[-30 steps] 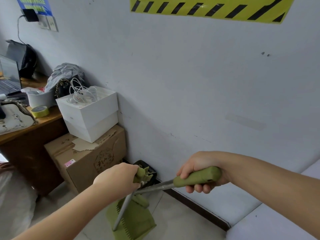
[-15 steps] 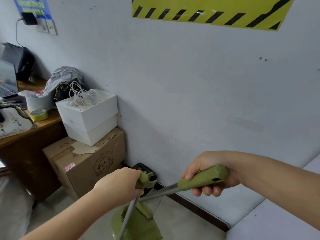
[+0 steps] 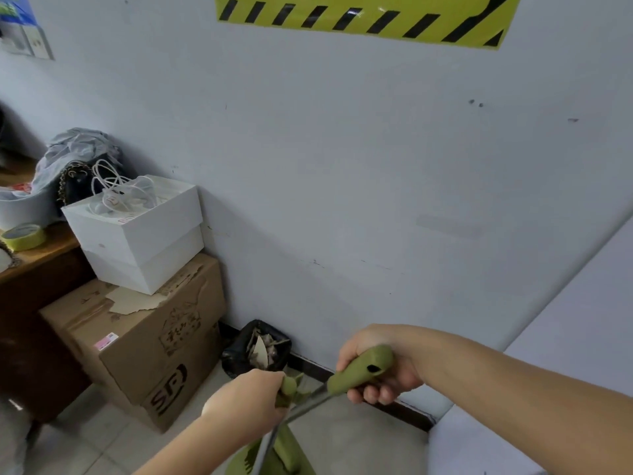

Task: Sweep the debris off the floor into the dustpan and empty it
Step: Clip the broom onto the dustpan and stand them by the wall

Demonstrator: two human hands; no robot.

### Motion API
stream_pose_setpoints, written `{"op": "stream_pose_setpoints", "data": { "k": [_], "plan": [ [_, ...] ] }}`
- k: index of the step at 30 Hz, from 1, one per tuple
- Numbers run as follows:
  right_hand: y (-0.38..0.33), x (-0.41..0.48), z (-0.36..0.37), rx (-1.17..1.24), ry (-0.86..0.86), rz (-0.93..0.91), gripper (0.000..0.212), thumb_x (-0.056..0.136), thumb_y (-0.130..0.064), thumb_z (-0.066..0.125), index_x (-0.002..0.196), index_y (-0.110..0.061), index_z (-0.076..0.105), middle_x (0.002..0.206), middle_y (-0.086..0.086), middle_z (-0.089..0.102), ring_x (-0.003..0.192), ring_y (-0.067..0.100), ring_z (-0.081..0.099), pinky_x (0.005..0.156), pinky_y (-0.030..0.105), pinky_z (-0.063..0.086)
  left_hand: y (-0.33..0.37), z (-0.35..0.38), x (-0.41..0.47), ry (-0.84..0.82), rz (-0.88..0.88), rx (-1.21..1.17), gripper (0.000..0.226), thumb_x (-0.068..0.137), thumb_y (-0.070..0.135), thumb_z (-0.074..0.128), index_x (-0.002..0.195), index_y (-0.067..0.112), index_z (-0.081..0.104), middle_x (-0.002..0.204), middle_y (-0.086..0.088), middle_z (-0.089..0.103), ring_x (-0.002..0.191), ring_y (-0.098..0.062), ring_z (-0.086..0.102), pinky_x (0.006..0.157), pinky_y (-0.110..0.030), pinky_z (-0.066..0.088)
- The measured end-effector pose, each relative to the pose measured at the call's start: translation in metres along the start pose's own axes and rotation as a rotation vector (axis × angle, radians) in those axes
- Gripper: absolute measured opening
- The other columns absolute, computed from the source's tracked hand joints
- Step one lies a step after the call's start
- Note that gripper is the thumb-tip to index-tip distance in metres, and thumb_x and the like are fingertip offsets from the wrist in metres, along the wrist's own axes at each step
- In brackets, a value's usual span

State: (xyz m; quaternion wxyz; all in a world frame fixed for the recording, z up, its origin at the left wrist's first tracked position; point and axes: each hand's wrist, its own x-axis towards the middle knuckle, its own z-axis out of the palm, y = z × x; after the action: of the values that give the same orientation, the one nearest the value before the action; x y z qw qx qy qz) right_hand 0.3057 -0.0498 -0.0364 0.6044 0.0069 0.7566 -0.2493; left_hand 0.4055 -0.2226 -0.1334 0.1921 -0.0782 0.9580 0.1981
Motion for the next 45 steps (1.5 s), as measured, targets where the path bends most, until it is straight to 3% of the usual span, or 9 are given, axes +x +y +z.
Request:
{"op": "stream_pose_setpoints", "data": {
  "k": [5,10,20,27,31,40,42,45],
  "plan": [
    [0.005,0.010,-0.001,0.035,0.018,0.004,0.027,0.095,-0.024,0.039,0.078,-0.007,0.051,0.056,0.005,0.053,0.033,0.008,0.042,0.031,0.013,0.029,0.007,0.013,0.008,-0.038,0.025,-0.010,0.012,0.084,0.036,0.057,0.076,0.035,0.049,0.089,0.008,0.058,0.089,-0.018,0.060,0.071,-0.033,0.049],
    [0.009,0.016,-0.002,0.068,0.026,0.005,0.027,0.095,-0.024,0.039,0.077,-0.007,0.051,0.051,0.004,0.054,0.033,0.008,0.042,0.031,0.013,0.029,0.011,0.023,0.016,-0.044,0.031,-0.023,0.007,0.085,0.032,0.057,0.092,0.029,0.055,0.096,0.005,0.063,0.091,-0.019,0.061,0.075,-0.035,0.051],
    [0.018,0.030,-0.005,0.122,0.027,0.004,0.024,0.093,-0.025,0.041,0.082,-0.008,0.052,0.053,0.003,0.054,0.033,0.009,0.042,0.031,0.013,0.028,0.018,0.043,0.025,-0.029,0.045,-0.023,0.016,0.086,0.037,0.058,0.096,0.024,0.057,0.097,0.003,0.063,0.091,-0.020,0.062,0.069,-0.032,0.046],
    [0.030,0.037,-0.012,0.134,0.034,0.014,0.022,0.091,-0.025,0.042,0.079,-0.009,0.052,0.058,0.002,0.052,0.033,0.008,0.040,0.031,0.013,0.027,0.026,0.058,0.034,-0.047,0.035,-0.146,0.022,0.080,0.043,0.066,0.094,0.027,0.060,0.092,0.006,0.064,0.088,-0.016,0.062,0.074,-0.034,0.051],
    [0.034,0.042,-0.017,0.135,0.055,0.027,0.021,0.089,-0.025,0.045,0.076,-0.009,0.052,0.058,0.003,0.052,0.033,0.008,0.040,0.032,0.013,0.027,0.032,0.066,0.039,-0.039,0.029,-0.227,0.025,0.078,0.046,0.065,0.096,0.028,0.060,0.087,0.009,0.060,0.080,-0.014,0.057,0.065,-0.028,0.046],
    [0.038,0.040,-0.047,0.128,0.098,0.058,0.022,0.087,-0.023,0.045,0.079,-0.006,0.054,0.056,0.003,0.053,0.033,0.008,0.039,0.031,0.013,0.025,0.057,0.068,0.068,-0.086,0.074,-0.205,0.027,0.079,0.034,0.057,0.106,0.036,0.058,0.094,0.008,0.064,0.089,-0.017,0.063,0.076,-0.034,0.056],
    [0.041,0.038,-0.054,0.141,0.097,0.056,0.021,0.087,-0.023,0.046,0.078,-0.005,0.053,0.057,0.004,0.053,0.033,0.008,0.039,0.030,0.012,0.025,0.063,0.066,0.074,-0.100,0.080,-0.213,0.027,0.077,0.032,0.057,0.104,0.033,0.055,0.092,0.007,0.063,0.083,-0.018,0.065,0.074,-0.039,0.059],
    [0.045,0.035,-0.062,0.164,0.100,0.046,0.021,0.086,-0.022,0.046,0.076,-0.005,0.053,0.058,0.006,0.053,0.032,0.009,0.039,0.030,0.012,0.025,0.070,0.064,0.082,-0.139,0.060,-0.216,0.051,0.078,0.030,0.058,0.125,0.028,0.039,0.100,0.001,0.062,0.072,-0.020,0.067,0.060,-0.036,0.060]
  ]
}}
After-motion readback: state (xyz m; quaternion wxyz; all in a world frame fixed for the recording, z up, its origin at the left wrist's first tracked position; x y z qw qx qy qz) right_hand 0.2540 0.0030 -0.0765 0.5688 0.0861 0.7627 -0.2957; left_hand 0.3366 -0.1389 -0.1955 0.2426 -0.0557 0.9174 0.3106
